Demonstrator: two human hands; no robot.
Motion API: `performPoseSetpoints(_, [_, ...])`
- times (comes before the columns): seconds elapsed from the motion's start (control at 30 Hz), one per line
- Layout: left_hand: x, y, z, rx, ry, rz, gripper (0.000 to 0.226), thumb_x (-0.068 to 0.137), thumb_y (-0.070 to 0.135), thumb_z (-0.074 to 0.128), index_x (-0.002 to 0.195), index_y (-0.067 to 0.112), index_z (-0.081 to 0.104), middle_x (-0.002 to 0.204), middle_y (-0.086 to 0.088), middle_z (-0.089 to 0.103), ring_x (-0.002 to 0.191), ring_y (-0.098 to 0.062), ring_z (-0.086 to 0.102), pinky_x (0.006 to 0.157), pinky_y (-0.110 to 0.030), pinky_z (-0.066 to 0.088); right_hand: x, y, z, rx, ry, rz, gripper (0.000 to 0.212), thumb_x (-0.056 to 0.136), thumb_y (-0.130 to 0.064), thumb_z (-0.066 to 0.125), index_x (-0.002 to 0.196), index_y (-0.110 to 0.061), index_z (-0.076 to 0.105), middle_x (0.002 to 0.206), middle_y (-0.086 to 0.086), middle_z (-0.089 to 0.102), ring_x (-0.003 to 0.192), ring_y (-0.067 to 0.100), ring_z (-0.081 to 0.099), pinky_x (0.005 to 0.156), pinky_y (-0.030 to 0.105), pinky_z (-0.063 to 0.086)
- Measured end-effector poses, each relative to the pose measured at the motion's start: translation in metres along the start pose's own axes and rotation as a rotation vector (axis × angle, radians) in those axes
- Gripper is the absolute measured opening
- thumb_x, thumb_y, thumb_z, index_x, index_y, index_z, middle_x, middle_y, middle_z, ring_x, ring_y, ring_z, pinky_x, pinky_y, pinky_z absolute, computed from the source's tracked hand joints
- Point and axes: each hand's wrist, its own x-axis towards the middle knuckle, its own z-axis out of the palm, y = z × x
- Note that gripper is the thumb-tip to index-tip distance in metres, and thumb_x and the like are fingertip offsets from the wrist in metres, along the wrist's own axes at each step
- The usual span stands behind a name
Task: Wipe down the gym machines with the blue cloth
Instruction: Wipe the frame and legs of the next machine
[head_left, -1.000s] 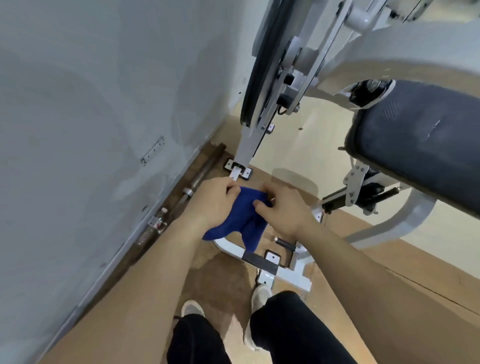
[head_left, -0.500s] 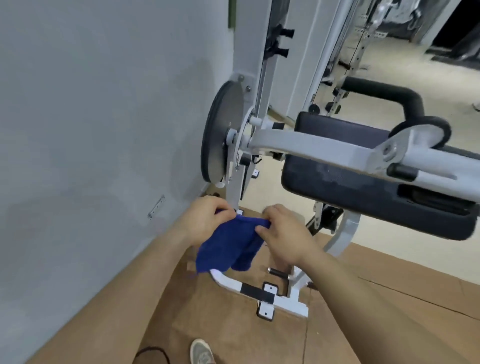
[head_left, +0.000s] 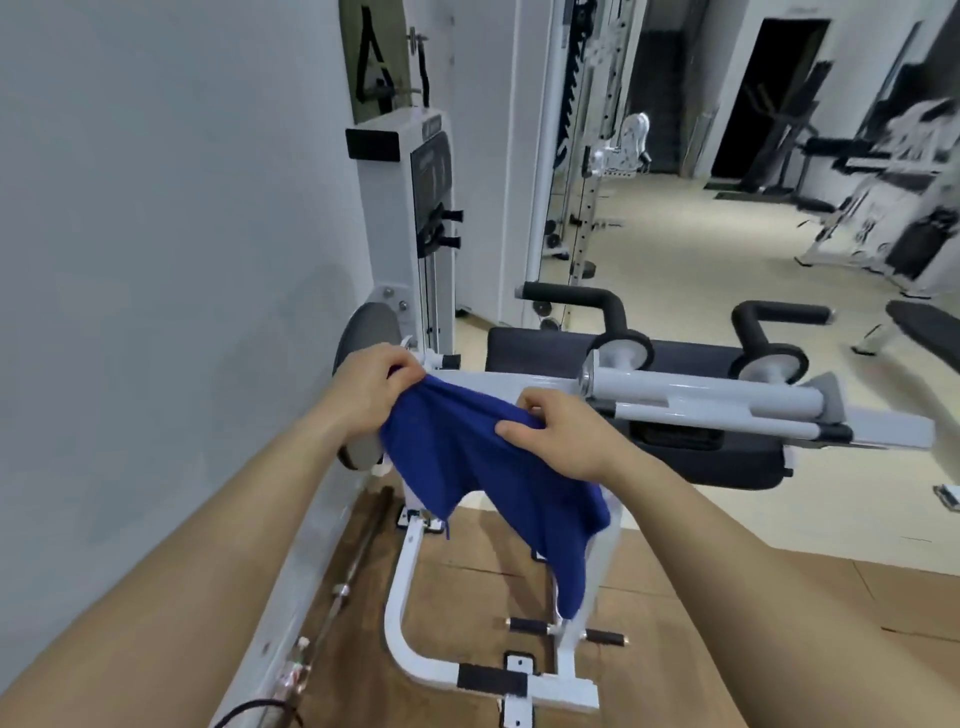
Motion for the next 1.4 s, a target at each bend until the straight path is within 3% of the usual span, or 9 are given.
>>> performPoseSetpoints(0.17, [0.044, -0.025, 0.0, -0.011, 0.049, 0.042, 0.022, 0.103, 0.024, 0.05, 0.092, 0.02, 0.068, 0.096, 0.004, 0.061, 0.09, -0.014, 0.053, 0.076, -0.026, 0.034, 0.012, -0.009, 0.001, -0.117, 0.111, 0.094, 0.042, 0.097, -0.055, 0.048, 0.07, -0.023, 0.048, 0.066, -0.006, 0.053, 0.065, 0.015, 0.052, 0.059, 0.032, 0.038])
performPoseSetpoints(0.37, [0.1, -0.073, 0.018, -0.085, 0.004, -0.015, 0.017, 0.103, 0.03, 0.049, 0.092, 0.026, 0.063, 0.09, 0.011, 0.062, 0.085, -0.013, 0.056, 0.069, -0.029, 0.039, 0.074, -0.037, -0.004, -0.233, 0.214, 0.185, 0.026, 0.099, -0.022, 0.034, 0.081, -0.023, 0.054, 0.088, -0.003, 0.061, 0.092, 0.027, 0.057, 0.072, 0.039, 0.041])
performPoseSetpoints(0.53, [0.146, -0.091, 0.049, -0.099, -0.024, -0.018, 0.023, 0.101, 0.033, 0.049, 0.103, 0.023, 0.07, 0.097, 0.009, 0.067, 0.091, -0.015, 0.06, 0.075, -0.034, 0.05, 0.153, -0.027, -0.012, -0.308, 0.268, 0.361, 0.042, 0.102, -0.027, 0.037, 0.139, -0.015, 0.052, 0.138, 0.013, 0.048, 0.123, 0.034, 0.051, 0.098, 0.044, 0.045])
performPoseSetpoints(0.8, [0.179, -0.096, 0.112, 0.007, -0.157, -0.068, 0.021, 0.101, 0.034, 0.045, 0.098, 0.031, 0.067, 0.103, 0.004, 0.069, 0.086, -0.021, 0.054, 0.07, -0.033, 0.038, 0.179, 0.033, 0.035, -0.506, 0.146, 0.548, 0.047, 0.104, -0.043, 0.034, 0.141, -0.016, 0.041, 0.134, 0.019, 0.041, 0.122, 0.039, 0.042, 0.099, 0.049, 0.039])
performPoseSetpoints(0.93, [0.171, -0.093, 0.128, -0.115, 0.066, -0.034, 0.025, 0.1, 0.029, 0.048, 0.114, 0.027, 0.069, 0.12, 0.005, 0.064, 0.11, -0.019, 0.055, 0.092, -0.035, 0.041, 0.172, 0.05, 0.052, -0.606, 0.29, 0.431, 0.051, 0.105, -0.046, 0.033, 0.15, -0.022, 0.035, 0.135, 0.012, 0.041, 0.123, 0.035, 0.039, 0.102, 0.049, 0.035])
performPoseSetpoints(1.03, [0.146, -0.082, 0.137, -0.279, 0.063, 0.223, 0.033, 0.102, 0.032, 0.042, 0.12, 0.021, 0.067, 0.12, 0.006, 0.067, 0.112, -0.014, 0.057, 0.099, -0.032, 0.041, 0.168, 0.058, 0.062, -0.657, 0.417, 0.218, 0.041, 0.103, -0.042, 0.042, 0.132, -0.019, 0.058, 0.125, 0.006, 0.058, 0.112, 0.031, 0.054, 0.091, 0.044, 0.044])
performPoseSetpoints(1.17, [0.135, -0.101, 0.156, -0.119, -0.006, 0.465, 0.037, 0.102, 0.036, 0.038, 0.11, 0.02, 0.07, 0.105, 0.006, 0.072, 0.096, -0.017, 0.064, 0.089, -0.036, 0.045, 0.169, 0.064, 0.082, -0.682, 0.339, 0.145, 0.051, 0.105, -0.04, 0.022, 0.112, -0.02, 0.068, 0.106, 0.0, 0.069, 0.094, 0.024, 0.062, 0.089, 0.041, 0.046])
performPoseSetpoints(1.3, [0.147, -0.133, 0.16, -0.315, 0.049, 0.407, 0.039, 0.101, 0.025, 0.038, 0.099, 0.015, 0.075, 0.094, 0.005, 0.074, 0.088, -0.015, 0.065, 0.082, -0.04, 0.048, 0.196, 0.043, 0.105, -0.806, 0.325, 0.066, 0.046, 0.104, -0.031, 0.023, 0.088, -0.018, 0.064, 0.081, 0.001, 0.067, 0.071, 0.028, 0.059, 0.066, 0.039, 0.043])
performPoseSetpoints(1.4, [0.159, -0.16, 0.16, -0.49, 0.021, 0.257, 0.045, 0.097, 0.024, 0.034, 0.092, 0.011, 0.077, 0.092, 0.006, 0.073, 0.088, -0.013, 0.064, 0.085, -0.04, 0.049, 0.222, 0.017, 0.13, -0.847, 0.371, 0.121, 0.03, 0.095, -0.023, 0.045, 0.069, -0.019, 0.059, 0.061, 0.002, 0.059, 0.054, 0.026, 0.051, 0.055, 0.034, 0.024])
